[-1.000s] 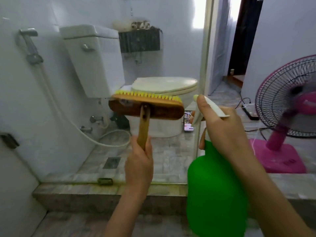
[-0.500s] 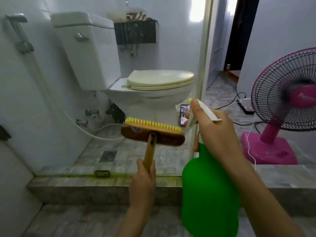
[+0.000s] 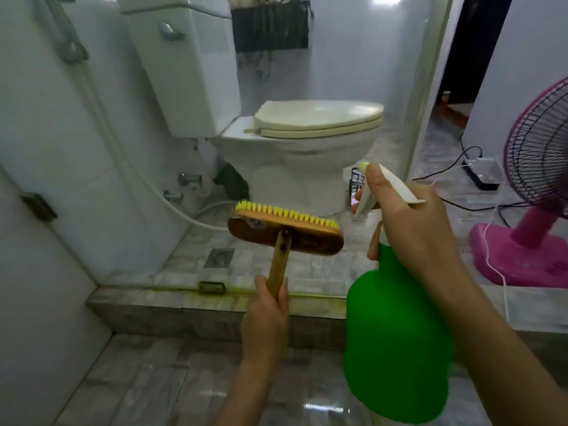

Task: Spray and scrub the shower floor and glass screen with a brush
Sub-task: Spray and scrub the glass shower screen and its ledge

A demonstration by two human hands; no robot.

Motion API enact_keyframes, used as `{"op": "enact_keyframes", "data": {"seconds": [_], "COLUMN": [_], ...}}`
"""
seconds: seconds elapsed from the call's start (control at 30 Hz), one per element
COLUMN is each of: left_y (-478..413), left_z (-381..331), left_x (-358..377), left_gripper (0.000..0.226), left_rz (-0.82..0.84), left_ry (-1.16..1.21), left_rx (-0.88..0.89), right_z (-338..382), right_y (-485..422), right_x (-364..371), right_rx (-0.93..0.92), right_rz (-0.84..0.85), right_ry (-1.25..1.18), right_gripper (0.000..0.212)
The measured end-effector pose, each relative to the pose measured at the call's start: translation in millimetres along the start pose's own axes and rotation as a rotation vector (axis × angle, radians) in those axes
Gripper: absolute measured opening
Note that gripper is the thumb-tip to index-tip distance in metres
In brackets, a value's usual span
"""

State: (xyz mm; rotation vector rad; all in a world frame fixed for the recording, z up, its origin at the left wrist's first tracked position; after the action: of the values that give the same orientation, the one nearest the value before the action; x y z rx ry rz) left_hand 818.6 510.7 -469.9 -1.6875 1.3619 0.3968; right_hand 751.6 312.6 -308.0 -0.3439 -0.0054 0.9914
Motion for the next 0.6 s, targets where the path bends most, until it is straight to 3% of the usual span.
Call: {"op": "enact_keyframes", "data": {"seconds": [0.07, 0.23, 0.3, 0.47, 0.6], "left_y": [-10.3, -79.4, -74.0, -14.6, -68.6], "left_z": [4.8, -19.3, 1.1, 77.4, 57.5], "left_x": [-12.1, -74.8, -63.2, -17.3, -77.0], "left_gripper": [0.054, 0.041, 0.042, 0.063, 0.046], "left_rz": [-0.014, -0.282, -0.269, -0.033, -0.222], "left_ry": [-0.012, 0.156, 0.153, 0.002, 0.06], "left_rx": [0.026, 0.06, 0.017, -0.117, -0.02], "right_z": [1.4, 10.4, 11.0, 13.3, 30.5], "right_y": [-2.9, -13.9, -11.4, -7.3, -12.3], "right_x": [12.6, 32.4, 42.9, 72.6, 98.9], "right_rx": [-0.013, -0.063, -0.078, -0.056, -0.104], "right_rz": [0.036, 0.013, 0.033, 0.118, 0.157], "right_ry": [0.001, -0.04, -0.043, -0.027, 0.003], "right_gripper": [0.059, 0.058, 0.059, 0.063, 0.061]}}
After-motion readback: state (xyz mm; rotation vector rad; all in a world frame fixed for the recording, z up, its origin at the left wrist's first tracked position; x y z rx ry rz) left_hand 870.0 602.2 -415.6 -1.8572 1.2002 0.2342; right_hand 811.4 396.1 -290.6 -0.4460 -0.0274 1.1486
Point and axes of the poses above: each hand's wrist, its own y-axis away from the middle knuckle, its own x-axis out of the palm, z = x × y, the point moved 8 cm from there along -y, towards the middle knuckle, and after that the axes turned 9 degrees about -y, right-handed, at the moved point
